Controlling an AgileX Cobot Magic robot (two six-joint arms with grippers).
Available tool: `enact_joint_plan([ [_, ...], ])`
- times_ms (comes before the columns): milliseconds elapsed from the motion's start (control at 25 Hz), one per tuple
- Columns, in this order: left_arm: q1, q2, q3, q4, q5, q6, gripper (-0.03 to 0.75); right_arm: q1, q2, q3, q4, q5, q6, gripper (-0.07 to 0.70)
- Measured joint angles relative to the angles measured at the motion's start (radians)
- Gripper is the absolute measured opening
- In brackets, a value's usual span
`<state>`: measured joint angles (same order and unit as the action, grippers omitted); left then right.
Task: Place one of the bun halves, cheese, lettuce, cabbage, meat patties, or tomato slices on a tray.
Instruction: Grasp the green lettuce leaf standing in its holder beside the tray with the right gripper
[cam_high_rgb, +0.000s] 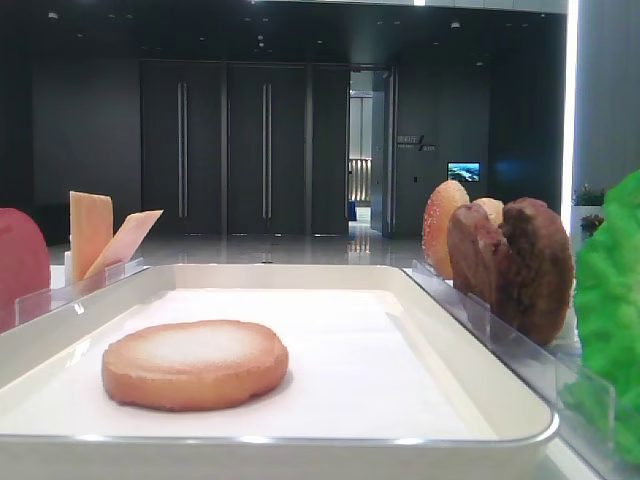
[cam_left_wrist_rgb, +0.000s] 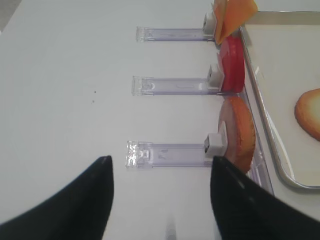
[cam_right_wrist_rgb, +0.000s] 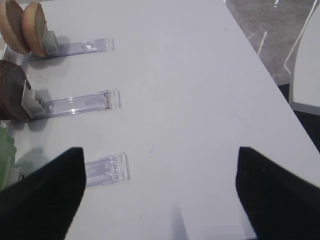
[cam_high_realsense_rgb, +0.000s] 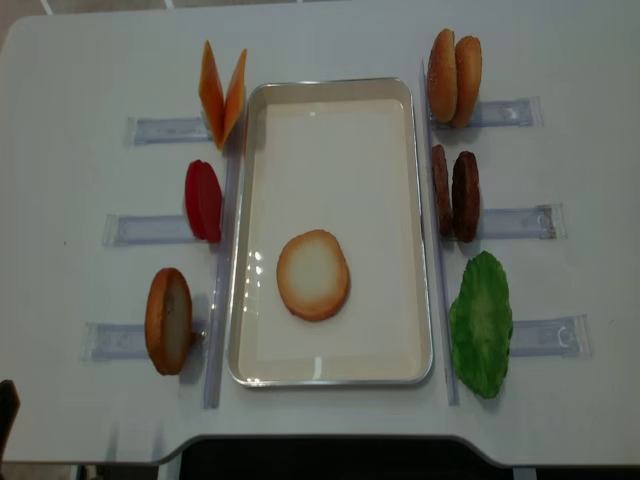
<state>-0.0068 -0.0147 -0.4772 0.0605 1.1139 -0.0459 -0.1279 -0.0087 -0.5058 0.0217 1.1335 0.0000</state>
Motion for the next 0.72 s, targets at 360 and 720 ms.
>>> enact_joint_plan([
  [360, 0.000, 0.000, 0.000, 0.000, 0.000, 0.000, 0.471, 0.000, 0.000, 0.000, 0.000, 0.000, 0.000, 0.581],
  [720, 0.000, 0.000, 0.000, 0.000, 0.000, 0.000, 0.471, 0.018, 0.135, 0.000, 0.028, 0.002, 0.000, 0.581],
])
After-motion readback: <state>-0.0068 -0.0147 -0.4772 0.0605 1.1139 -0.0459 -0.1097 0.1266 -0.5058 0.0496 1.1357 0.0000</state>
